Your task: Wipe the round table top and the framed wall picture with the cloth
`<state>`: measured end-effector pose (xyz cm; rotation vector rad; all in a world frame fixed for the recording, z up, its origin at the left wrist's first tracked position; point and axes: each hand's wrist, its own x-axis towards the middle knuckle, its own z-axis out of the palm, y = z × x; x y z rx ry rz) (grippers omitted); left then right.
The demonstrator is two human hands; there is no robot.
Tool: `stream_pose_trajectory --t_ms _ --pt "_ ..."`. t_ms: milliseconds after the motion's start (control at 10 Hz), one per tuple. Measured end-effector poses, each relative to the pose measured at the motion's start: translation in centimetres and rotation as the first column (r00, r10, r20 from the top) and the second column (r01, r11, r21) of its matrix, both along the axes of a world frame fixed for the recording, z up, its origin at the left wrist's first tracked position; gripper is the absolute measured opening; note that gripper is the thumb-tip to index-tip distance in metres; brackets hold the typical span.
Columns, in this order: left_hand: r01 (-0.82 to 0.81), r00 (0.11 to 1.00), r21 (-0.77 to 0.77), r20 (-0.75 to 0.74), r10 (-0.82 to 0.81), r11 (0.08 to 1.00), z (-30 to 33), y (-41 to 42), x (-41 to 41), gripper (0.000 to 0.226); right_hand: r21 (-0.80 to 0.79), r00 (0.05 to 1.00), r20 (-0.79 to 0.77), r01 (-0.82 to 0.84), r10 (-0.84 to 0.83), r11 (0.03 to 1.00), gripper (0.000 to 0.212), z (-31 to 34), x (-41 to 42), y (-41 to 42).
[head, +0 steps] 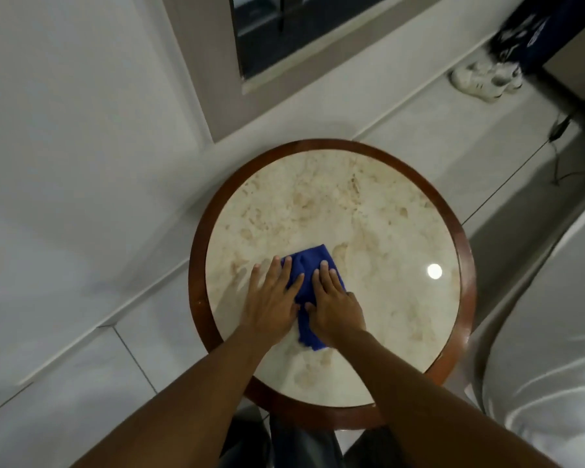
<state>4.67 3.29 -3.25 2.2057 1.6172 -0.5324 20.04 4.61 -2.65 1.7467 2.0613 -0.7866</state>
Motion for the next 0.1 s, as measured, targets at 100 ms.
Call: stream_pose_trajectory --t_ms 100 --pt "-0.023 0.996 -0.092 0.080 0.030 0.996 5.95 1.59 0.56 0.067 -0.126 0.996 -0.071 0.051 -0.061 0.991 0.057 6.32 0.83 3.05"
